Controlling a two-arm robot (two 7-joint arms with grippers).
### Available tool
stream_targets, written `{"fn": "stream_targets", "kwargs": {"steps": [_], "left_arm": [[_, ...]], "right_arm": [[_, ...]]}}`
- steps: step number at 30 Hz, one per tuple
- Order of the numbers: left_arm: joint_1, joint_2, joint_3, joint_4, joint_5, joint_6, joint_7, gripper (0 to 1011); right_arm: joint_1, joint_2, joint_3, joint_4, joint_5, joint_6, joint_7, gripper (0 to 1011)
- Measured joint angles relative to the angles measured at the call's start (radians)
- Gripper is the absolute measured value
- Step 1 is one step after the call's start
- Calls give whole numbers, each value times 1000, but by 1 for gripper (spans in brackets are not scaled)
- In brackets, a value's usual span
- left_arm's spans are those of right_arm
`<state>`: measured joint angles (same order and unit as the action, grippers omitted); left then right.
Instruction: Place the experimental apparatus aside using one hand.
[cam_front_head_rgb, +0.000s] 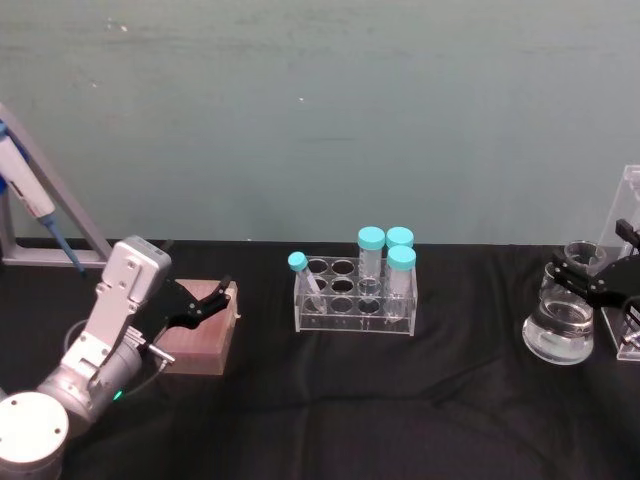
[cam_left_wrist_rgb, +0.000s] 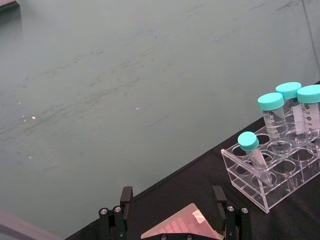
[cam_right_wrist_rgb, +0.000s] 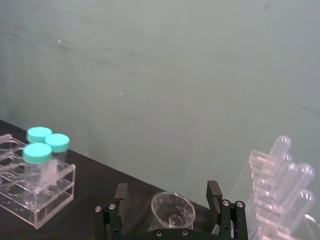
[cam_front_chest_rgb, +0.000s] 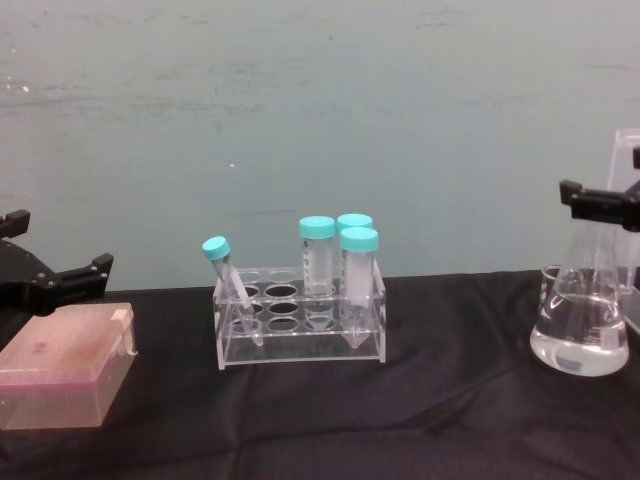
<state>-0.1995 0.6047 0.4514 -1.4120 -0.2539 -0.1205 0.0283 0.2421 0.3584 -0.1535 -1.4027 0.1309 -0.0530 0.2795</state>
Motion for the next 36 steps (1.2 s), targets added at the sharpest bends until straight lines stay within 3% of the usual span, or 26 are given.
{"fn": "stream_targets", "kwargs": {"steps": [10,12,17,29,36], "left_arm": [[0,0,0,0,0,0,0,1000],[0,0,0,0,0,0,0,1000],[0,0,0,0,0,0,0,1000],[0,0,0,0,0,0,0,1000],[0,0,0,0,0,0,0,1000]], "right_arm": [[-35,32,-5,-53,55,-65,110,1002],[-48,50,-9,-69,91,-86,157,1000],[-71,76,-11,-95,145,-85,204,1002],[-163,140,4,-179,247,-26,231,1002],[-233,175,29,-227,293,24,192,1002]]}}
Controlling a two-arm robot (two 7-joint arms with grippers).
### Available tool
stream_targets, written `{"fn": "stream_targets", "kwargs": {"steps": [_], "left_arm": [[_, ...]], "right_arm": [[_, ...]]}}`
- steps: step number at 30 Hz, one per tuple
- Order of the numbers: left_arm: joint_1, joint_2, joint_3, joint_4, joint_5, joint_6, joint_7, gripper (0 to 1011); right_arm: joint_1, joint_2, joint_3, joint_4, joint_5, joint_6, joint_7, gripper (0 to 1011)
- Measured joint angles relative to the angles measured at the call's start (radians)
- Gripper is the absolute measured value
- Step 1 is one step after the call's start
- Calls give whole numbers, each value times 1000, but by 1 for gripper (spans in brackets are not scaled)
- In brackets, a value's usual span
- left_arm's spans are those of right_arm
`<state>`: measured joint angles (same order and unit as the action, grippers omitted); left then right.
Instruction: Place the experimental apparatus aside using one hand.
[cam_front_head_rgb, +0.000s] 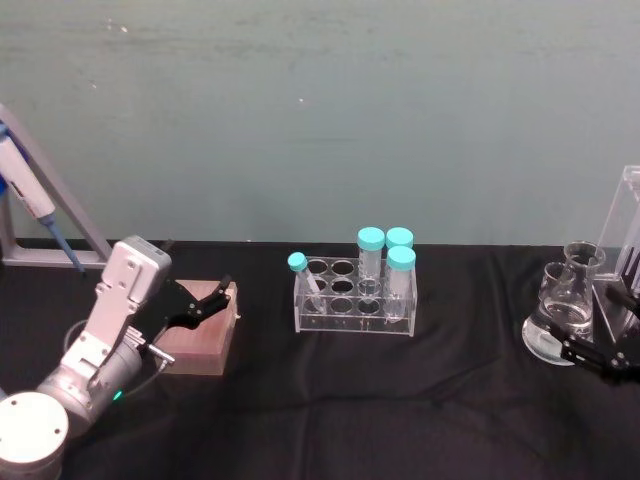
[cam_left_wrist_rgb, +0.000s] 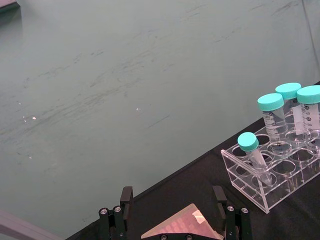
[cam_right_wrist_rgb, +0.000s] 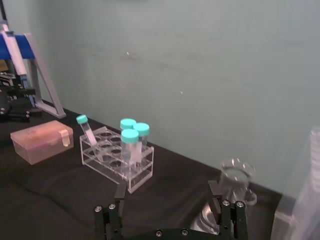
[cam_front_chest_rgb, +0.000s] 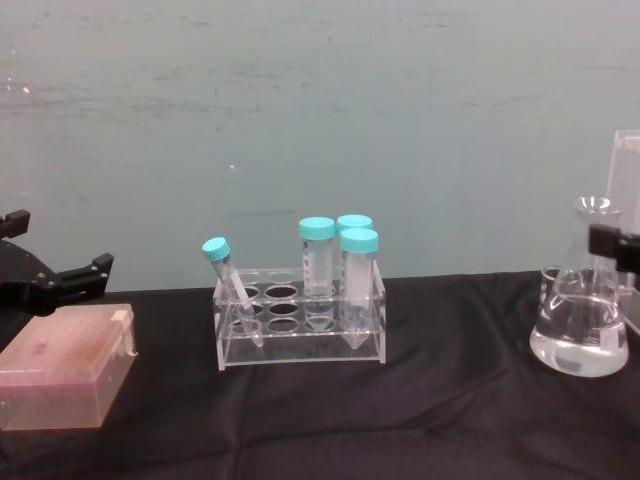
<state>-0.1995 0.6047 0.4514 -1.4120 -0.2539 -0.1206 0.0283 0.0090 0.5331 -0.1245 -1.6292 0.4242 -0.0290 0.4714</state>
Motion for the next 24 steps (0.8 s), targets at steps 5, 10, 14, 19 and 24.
{"fn": "stream_targets", "kwargs": {"steps": [5,10,14,19,24], "left_arm": [[0,0,0,0,0,0,0,1000],[0,0,0,0,0,0,0,1000],[0,0,0,0,0,0,0,1000],[0,0,0,0,0,0,0,1000],[0,0,0,0,0,0,0,1000]], "right_arm": [[-20,17,0,-4,10,30,-17,1002],[-19,25,-16,12,22,61,-19,1002],[-15,28,-26,22,26,65,-19,1002],[-15,27,-25,21,26,64,-19,1002],[-15,26,-23,21,25,64,-19,1002]]}}
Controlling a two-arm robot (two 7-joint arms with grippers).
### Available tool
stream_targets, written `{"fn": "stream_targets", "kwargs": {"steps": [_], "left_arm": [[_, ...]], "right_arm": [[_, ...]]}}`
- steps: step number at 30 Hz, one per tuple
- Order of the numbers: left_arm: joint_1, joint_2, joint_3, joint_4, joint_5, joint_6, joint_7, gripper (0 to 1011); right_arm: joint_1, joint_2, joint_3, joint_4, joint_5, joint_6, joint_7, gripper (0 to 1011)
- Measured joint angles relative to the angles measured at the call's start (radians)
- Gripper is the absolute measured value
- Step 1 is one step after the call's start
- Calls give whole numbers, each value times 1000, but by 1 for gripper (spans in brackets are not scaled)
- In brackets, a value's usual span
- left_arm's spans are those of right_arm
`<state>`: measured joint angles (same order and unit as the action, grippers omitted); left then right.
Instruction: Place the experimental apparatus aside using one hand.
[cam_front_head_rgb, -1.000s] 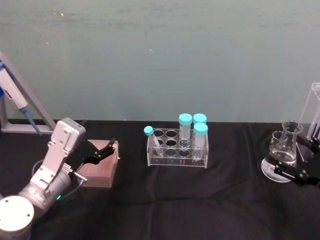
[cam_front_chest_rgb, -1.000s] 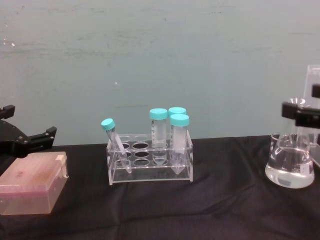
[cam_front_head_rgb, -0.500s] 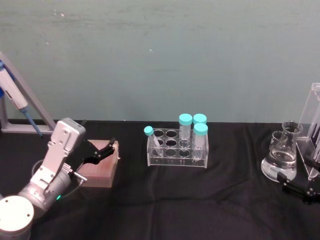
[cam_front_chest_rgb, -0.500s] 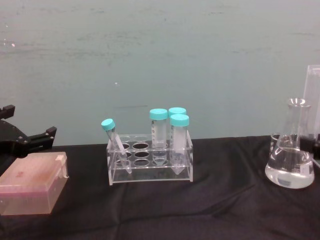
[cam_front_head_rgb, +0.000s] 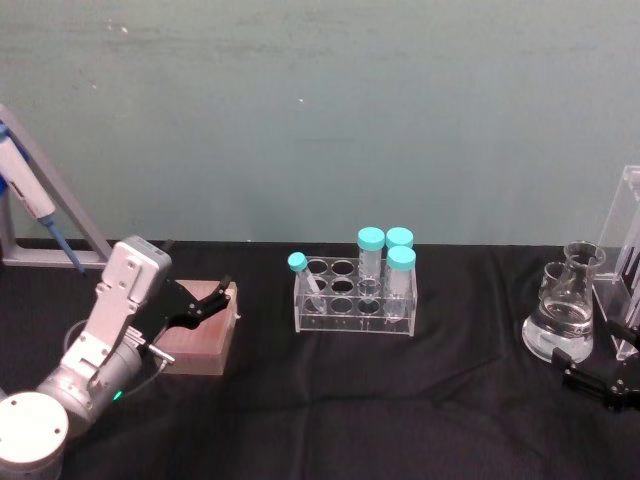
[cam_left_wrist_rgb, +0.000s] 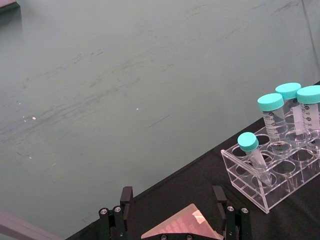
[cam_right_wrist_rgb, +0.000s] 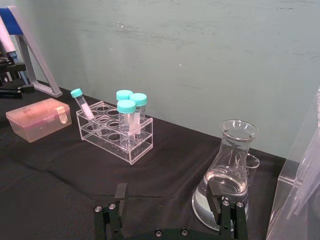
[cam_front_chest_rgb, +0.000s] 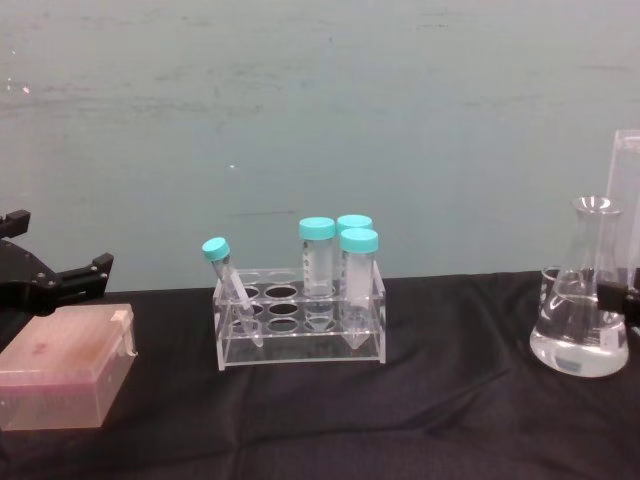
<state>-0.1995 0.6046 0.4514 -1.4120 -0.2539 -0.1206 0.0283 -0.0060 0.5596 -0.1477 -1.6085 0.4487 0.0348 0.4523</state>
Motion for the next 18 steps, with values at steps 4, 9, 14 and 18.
{"fn": "stream_targets", "kwargs": {"steps": [4,9,14,18], "left_arm": [[0,0,0,0,0,0,0,1000],[0,0,0,0,0,0,0,1000],[0,0,0,0,0,0,0,1000],[0,0,0,0,0,0,0,1000]], "right_arm": [[0,0,1,0,-1,0,0,1000],[0,-1,2,-1,-1,-1,0,1002],[0,-1,2,-1,-2,-1,0,1002],[0,-1,2,-2,-2,-1,0,1002]]}}
